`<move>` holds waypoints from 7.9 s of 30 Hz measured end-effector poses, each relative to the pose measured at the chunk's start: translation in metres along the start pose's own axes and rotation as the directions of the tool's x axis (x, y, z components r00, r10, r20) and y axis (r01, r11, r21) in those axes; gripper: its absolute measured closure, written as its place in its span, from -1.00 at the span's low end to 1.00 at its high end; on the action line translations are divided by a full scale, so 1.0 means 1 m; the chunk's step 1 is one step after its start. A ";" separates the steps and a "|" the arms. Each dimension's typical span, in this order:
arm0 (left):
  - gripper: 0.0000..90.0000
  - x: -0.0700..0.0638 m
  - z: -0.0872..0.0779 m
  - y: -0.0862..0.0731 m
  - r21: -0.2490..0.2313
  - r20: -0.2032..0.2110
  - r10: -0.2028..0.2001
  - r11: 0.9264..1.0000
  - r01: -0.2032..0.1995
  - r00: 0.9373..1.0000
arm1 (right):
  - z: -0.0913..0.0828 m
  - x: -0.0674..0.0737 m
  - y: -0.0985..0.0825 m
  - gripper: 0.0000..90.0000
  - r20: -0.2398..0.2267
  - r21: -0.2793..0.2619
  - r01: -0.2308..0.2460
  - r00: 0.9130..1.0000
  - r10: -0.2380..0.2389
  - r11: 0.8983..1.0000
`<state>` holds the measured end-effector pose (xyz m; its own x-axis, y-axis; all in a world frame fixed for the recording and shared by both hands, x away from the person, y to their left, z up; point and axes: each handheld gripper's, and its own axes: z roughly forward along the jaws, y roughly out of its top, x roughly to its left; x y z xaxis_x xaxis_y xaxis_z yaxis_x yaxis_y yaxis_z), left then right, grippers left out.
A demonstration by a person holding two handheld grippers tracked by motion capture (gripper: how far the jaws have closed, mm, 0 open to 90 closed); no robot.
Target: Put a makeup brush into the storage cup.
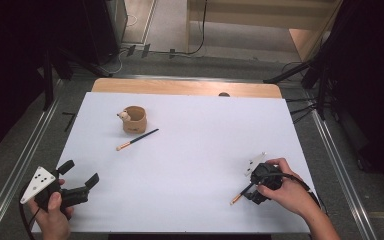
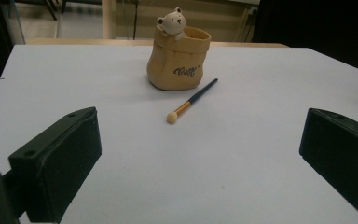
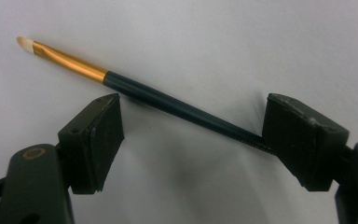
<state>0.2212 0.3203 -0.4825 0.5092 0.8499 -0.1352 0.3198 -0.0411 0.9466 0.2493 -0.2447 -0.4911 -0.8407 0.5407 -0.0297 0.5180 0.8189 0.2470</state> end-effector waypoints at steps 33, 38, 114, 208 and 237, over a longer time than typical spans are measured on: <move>-1.00 -0.018 0.011 0.005 0.004 0.056 -0.003 1.000 0.003 0.998 | -0.024 0.012 -0.002 0.90 -0.002 -0.276 -0.277 0.958 0.287 0.921; -1.00 -0.024 0.017 0.006 0.004 0.080 0.002 1.000 -0.002 0.997 | -0.027 0.013 0.002 0.90 0.020 -0.345 -0.285 0.950 0.311 0.894; -0.31 -0.172 0.119 0.046 0.041 0.483 -0.005 0.999 -0.016 0.875 | -0.005 0.092 0.065 0.90 -0.200 -0.792 -0.291 0.954 0.222 0.536; 0.88 -0.098 0.126 0.078 0.017 0.305 -0.038 0.999 0.034 0.952 | -0.017 0.041 -0.106 -1.00 0.015 -0.812 -0.301 0.846 0.533 0.500; 0.87 -0.060 0.136 0.110 -0.039 0.180 -0.039 0.998 0.047 0.983 | -0.017 0.037 -0.113 -1.00 0.021 -0.815 -0.304 0.835 0.549 0.494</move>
<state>0.3343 0.1930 -0.4104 0.6320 0.7423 -0.2228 0.3123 0.0192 0.9498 0.1576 -0.3204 -0.5039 -0.4146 0.9054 0.0909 0.3831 0.0831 0.9200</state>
